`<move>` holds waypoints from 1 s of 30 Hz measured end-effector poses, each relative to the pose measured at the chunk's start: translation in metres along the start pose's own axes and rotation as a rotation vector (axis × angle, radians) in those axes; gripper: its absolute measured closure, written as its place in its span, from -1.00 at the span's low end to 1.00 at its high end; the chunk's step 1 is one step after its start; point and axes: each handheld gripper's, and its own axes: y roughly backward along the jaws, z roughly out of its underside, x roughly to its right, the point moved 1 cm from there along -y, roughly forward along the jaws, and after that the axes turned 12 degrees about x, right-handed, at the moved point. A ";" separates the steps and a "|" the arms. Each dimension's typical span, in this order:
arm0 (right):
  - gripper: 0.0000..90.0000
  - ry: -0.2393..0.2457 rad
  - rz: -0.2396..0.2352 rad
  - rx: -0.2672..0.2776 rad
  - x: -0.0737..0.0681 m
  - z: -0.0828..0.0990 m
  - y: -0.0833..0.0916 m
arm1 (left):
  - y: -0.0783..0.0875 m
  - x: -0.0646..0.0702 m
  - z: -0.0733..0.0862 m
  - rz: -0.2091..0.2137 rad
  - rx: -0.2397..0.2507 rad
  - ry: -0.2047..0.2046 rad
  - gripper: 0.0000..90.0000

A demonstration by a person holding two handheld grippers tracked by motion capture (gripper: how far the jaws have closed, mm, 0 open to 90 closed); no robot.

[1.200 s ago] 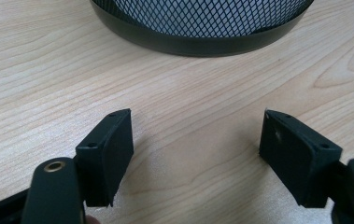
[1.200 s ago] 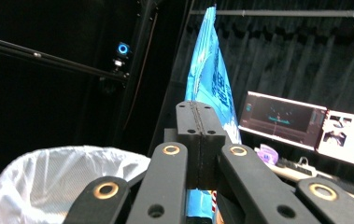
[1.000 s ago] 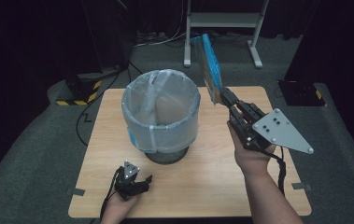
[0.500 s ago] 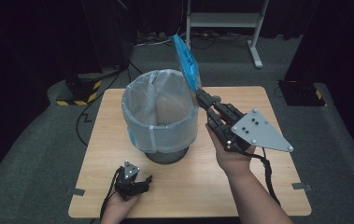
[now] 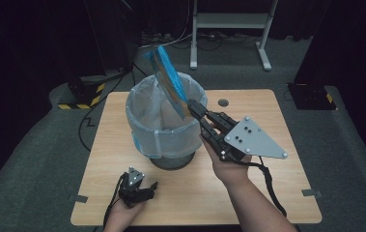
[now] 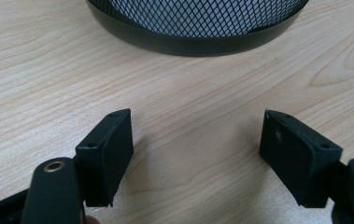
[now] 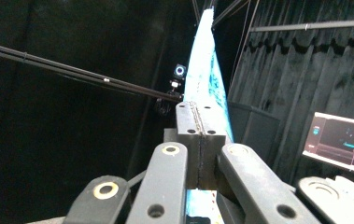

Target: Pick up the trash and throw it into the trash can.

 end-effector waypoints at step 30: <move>0.99 -0.142 -0.044 -0.081 0.011 0.024 0.004 | 0.000 0.001 0.000 -0.002 0.003 0.005 -0.42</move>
